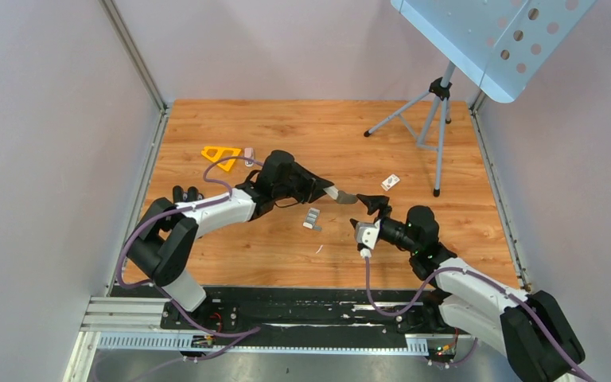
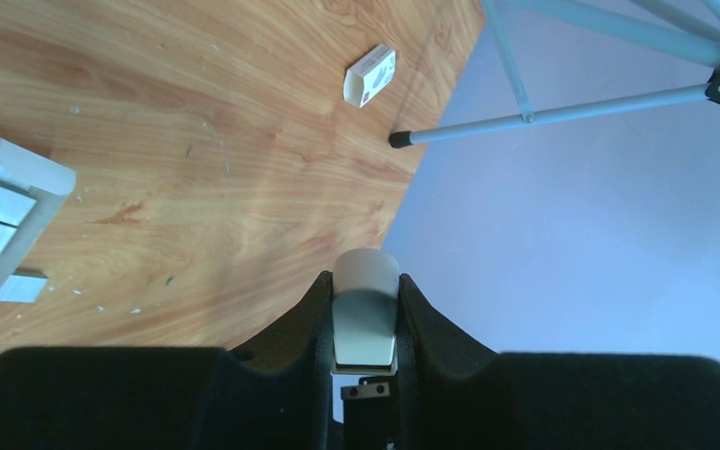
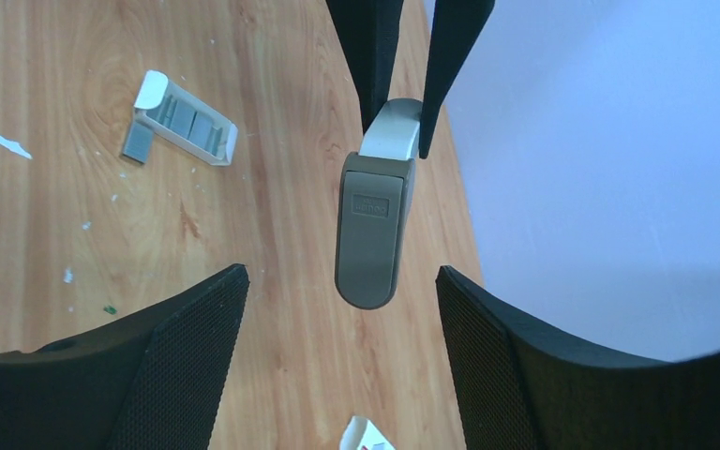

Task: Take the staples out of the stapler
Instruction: Unload the staple at the center of the board.

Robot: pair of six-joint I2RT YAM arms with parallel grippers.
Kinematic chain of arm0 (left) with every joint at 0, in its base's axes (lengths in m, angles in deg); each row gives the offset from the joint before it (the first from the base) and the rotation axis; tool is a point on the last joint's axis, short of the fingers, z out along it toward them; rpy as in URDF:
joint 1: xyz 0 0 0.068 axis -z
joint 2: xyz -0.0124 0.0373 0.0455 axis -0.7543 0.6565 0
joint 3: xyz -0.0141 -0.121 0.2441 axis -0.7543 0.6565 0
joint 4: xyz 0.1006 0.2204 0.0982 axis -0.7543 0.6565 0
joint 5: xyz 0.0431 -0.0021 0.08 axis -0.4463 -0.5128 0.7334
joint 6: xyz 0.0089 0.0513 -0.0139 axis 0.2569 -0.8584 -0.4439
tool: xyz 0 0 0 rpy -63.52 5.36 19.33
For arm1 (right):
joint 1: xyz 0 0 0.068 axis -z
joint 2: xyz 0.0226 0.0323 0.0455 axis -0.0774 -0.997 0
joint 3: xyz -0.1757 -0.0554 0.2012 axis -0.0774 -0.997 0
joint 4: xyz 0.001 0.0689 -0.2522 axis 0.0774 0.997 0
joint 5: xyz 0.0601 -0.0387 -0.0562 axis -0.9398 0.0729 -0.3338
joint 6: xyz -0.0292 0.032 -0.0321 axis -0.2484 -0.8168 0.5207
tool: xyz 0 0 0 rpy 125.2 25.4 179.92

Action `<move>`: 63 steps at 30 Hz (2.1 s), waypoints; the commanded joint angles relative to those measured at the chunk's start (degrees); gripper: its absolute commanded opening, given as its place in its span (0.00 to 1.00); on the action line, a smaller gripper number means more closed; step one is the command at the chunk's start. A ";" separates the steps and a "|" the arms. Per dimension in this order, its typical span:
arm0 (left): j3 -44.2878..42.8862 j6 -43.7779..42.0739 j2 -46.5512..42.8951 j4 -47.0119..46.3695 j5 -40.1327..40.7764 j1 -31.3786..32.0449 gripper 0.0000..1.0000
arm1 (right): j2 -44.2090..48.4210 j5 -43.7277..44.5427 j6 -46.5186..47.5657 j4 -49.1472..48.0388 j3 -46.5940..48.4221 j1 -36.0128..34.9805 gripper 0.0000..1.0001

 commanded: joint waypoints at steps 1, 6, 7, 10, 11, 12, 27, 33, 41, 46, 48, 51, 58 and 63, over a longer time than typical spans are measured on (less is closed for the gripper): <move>-1.73 2.00 0.58 -0.96 0.27 1.22 0.00 | -1.68 2.75 6.53 -6.99 -1.46 -1.58 0.77; -1.16 3.18 0.91 -2.80 0.18 2.18 0.00 | -4.39 5.30 7.51 -7.97 -0.17 -2.00 0.68; -1.19 3.37 1.02 -3.03 0.08 2.43 0.00 | -4.90 5.74 7.61 -8.14 0.22 -2.05 0.67; -0.77 4.23 1.34 -4.31 -0.07 3.00 0.00 | -6.29 5.69 8.51 -7.93 1.30 -2.23 0.62; -0.55 4.61 1.44 -5.00 -0.15 3.18 0.00 | -6.68 5.47 8.96 -7.92 1.45 -2.25 0.61; -0.30 4.94 1.46 -5.61 -0.25 3.26 0.00 | -7.22 5.32 9.29 -7.96 1.51 -2.36 0.60; 0.39 5.72 2.42 -9.02 -1.36 3.61 0.00 | -8.65 8.83 9.27 -7.74 4.11 -2.95 0.16; 3.03 8.34 3.48 -16.19 -2.64 3.59 0.26 | -7.42 8.90 8.01 -7.05 4.10 -2.91 0.05; 5.83 7.37 4.12 -23.42 -2.32 3.48 0.58 | -5.95 8.96 6.69 -5.04 3.82 -2.75 0.03; 8.35 3.59 3.35 -27.00 -1.50 3.18 0.65 | -4.84 8.39 5.87 -3.01 3.64 -2.69 0.02; 10.66 1.49 2.40 -30.58 -0.91 2.54 0.70 | -4.06 8.25 4.74 -1.25 3.91 -2.69 0.02; 13.55 -3.66 -1.06 -31.84 -0.21 0.98 0.71 | -2.30 7.63 2.19 2.79 4.45 -2.62 0.02; 11.23 -27.69 -15.16 -8.18 8.63 -1.00 0.79 | -0.41 5.27 -8.03 17.98 9.67 -1.11 0.01; 11.12 -47.59 -26.60 -1.48 14.18 -1.04 0.90 | -1.42 0.75 -18.51 25.12 13.83 2.59 0.01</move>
